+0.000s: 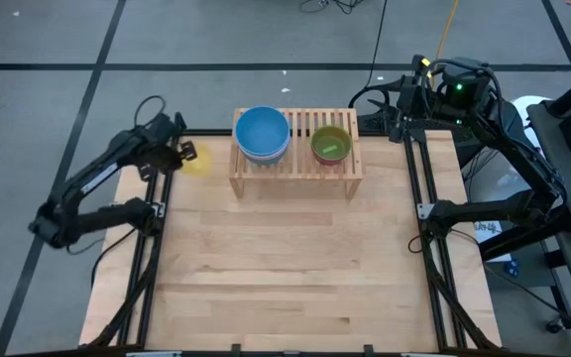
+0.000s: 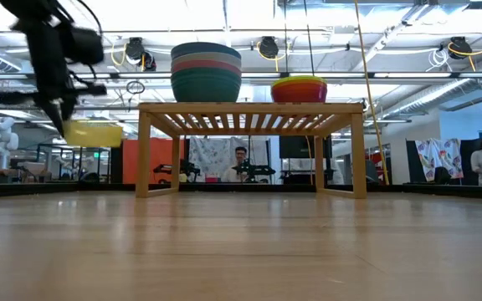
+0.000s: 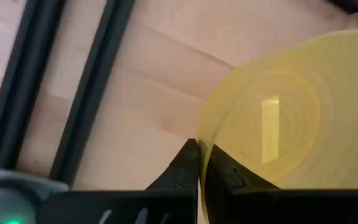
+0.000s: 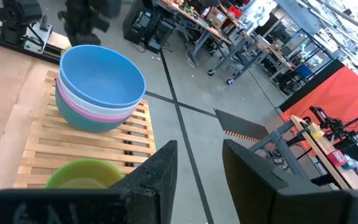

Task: Place and stack bowls onto a shelf
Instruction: Stack the yellow bowl on top of the light green bowl on the shelf

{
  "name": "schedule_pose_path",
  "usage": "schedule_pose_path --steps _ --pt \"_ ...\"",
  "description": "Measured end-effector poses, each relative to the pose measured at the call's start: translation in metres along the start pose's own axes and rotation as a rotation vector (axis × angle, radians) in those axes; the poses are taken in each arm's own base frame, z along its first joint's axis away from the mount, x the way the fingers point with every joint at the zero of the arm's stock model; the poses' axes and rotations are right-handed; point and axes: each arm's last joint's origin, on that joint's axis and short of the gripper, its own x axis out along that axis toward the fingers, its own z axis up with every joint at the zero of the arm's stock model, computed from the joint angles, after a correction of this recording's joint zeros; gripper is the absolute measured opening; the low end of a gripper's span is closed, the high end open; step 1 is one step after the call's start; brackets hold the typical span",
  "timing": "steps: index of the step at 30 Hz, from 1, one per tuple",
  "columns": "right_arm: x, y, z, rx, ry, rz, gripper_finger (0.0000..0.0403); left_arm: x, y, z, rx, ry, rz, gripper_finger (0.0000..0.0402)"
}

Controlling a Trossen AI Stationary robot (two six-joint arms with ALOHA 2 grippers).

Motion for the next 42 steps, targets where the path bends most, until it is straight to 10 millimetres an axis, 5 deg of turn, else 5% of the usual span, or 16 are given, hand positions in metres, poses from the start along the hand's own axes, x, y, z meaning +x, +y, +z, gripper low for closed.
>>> schedule_pose_path --steps 13,23,32,42 --pt "0.0 0.0 0.0 0.0 -0.001 -0.001 0.0121 -0.081 0.035 -0.042 0.161 -0.138 -0.385 0.0003" --pt "0.0 0.001 -0.001 -0.018 0.006 0.011 0.0121 -0.162 0.028 -0.043 0.388 -0.165 -0.5 0.0002" --pt "-0.003 0.011 0.0 -0.039 -0.063 0.182 0.0121 -0.184 -0.031 -0.04 0.684 -0.104 -0.529 0.0002" --pt "-0.006 0.034 0.006 -0.073 -0.066 0.333 0.0121 -0.195 -0.129 -0.078 0.95 -0.023 -0.72 0.0002"
